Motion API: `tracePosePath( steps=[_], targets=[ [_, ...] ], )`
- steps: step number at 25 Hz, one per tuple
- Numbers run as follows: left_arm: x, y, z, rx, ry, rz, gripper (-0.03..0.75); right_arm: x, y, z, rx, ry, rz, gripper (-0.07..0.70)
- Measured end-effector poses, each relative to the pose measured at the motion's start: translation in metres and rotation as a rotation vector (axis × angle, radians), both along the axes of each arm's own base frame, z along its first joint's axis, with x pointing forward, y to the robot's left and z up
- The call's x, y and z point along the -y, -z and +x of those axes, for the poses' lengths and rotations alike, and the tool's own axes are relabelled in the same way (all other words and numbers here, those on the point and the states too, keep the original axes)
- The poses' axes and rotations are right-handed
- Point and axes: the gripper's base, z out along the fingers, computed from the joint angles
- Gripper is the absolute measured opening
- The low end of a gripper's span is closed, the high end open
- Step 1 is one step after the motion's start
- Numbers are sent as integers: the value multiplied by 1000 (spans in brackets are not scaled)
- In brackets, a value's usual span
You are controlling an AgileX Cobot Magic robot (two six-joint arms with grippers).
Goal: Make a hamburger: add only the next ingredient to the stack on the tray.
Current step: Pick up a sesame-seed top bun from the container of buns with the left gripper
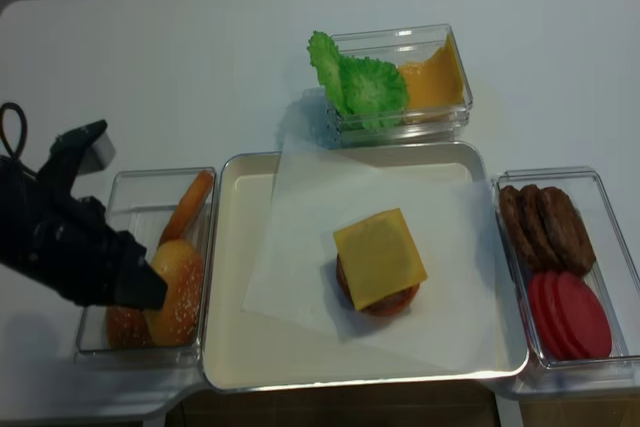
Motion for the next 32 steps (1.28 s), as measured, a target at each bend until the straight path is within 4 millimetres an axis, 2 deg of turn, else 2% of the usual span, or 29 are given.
tracePosePath(
  steps=[17, 32],
  targets=[
    [2, -7, -3, 15, 1, -23, 78, 0, 0, 0, 0, 2, 3, 426],
    [6, -54, 11, 171, 4, -71, 74, 0, 0, 0, 0, 2, 3, 426]
  ],
)
